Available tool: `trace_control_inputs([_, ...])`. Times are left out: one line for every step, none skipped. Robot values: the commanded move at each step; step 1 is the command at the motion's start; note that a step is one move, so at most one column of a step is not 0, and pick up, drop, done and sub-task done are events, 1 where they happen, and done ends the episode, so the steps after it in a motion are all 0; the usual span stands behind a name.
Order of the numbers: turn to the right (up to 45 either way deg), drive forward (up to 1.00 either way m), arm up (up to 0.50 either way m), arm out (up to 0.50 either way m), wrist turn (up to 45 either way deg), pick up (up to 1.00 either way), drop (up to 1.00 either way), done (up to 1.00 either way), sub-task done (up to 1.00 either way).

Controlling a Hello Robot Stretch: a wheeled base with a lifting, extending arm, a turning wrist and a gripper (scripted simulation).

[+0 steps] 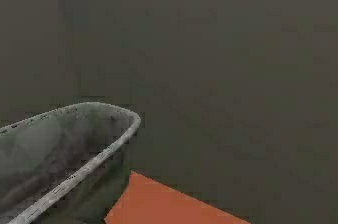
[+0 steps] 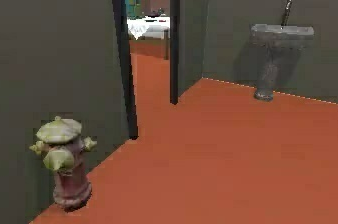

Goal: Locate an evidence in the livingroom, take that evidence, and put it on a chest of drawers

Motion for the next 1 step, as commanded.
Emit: trace_control_inputs([45.0, 0.00, 0.00, 0.00, 0.0, 0.00, 0.00, 0.00, 0.00])
